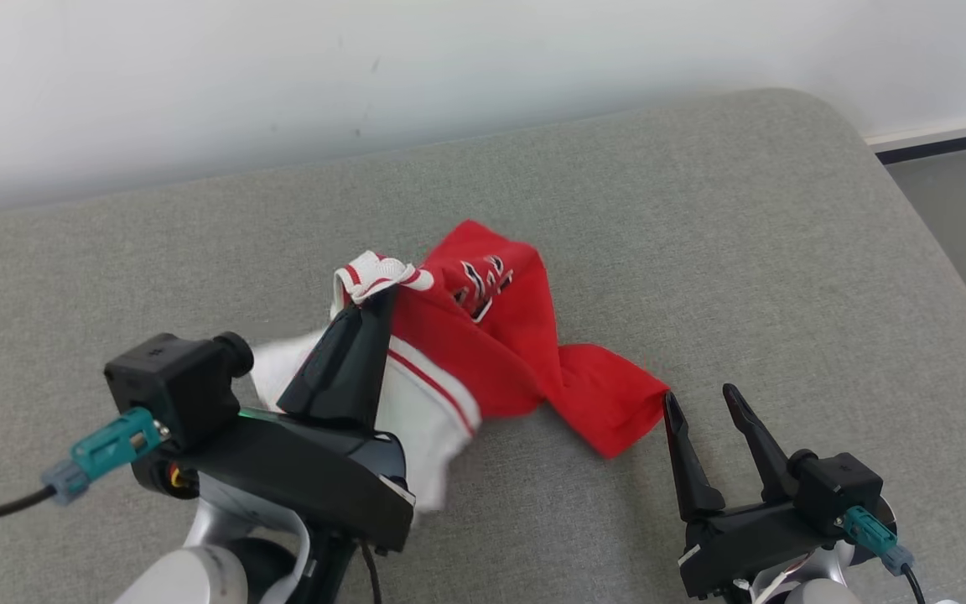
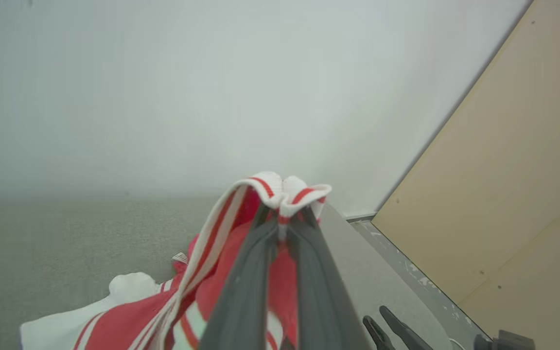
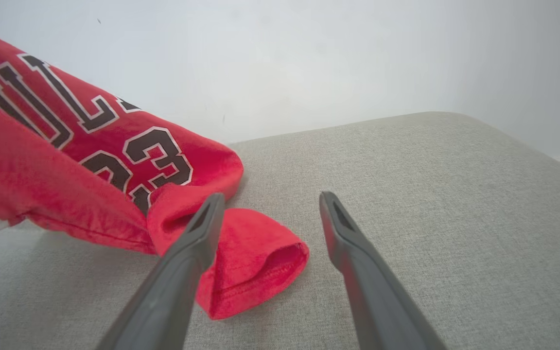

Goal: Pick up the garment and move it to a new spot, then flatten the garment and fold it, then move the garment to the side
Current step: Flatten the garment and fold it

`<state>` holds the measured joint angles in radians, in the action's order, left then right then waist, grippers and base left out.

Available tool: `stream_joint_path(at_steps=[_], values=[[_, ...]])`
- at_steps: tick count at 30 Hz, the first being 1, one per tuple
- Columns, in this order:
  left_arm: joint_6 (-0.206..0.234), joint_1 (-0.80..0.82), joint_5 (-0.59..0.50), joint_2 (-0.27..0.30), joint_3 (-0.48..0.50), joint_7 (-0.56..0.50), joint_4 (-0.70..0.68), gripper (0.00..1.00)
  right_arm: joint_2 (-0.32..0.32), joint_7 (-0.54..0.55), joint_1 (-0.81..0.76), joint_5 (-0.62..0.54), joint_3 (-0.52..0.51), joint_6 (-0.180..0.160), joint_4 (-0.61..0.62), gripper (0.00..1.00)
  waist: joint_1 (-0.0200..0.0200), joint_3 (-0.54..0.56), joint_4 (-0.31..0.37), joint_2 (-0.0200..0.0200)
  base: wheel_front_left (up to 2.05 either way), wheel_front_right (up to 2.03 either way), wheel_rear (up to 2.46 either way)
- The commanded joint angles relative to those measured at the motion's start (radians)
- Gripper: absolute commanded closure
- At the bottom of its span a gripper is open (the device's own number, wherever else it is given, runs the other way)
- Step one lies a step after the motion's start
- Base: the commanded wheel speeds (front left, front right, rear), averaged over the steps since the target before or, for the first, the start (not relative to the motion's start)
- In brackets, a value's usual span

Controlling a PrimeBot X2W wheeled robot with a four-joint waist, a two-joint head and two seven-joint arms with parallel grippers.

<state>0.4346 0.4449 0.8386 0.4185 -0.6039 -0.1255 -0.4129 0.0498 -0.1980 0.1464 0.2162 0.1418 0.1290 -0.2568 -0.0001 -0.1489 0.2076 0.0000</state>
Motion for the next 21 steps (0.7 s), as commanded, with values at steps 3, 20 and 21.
stream_joint_path(at_steps=[3,20,21], values=[[0.054,-0.040,0.007,0.027,0.030,-0.025,0.027,1.00,0.001,-0.005,0.002,-0.001,0.003,0.003,-0.002,0.00,0.0001,0.002,0.004,0.0000,0.00,0.00,0.00],[-0.063,-0.109,0.076,0.028,0.171,0.180,0.806,0.00,0.001,0.002,-0.003,-0.018,0.007,0.003,0.003,0.00,0.0001,-0.006,-0.009,0.0000,0.00,0.00,0.00],[-0.065,-0.126,0.084,0.024,0.174,0.185,0.813,0.00,0.000,0.005,-0.006,-0.021,0.004,0.003,0.004,0.00,0.0001,-0.003,-0.013,0.0000,0.00,0.00,0.00]])
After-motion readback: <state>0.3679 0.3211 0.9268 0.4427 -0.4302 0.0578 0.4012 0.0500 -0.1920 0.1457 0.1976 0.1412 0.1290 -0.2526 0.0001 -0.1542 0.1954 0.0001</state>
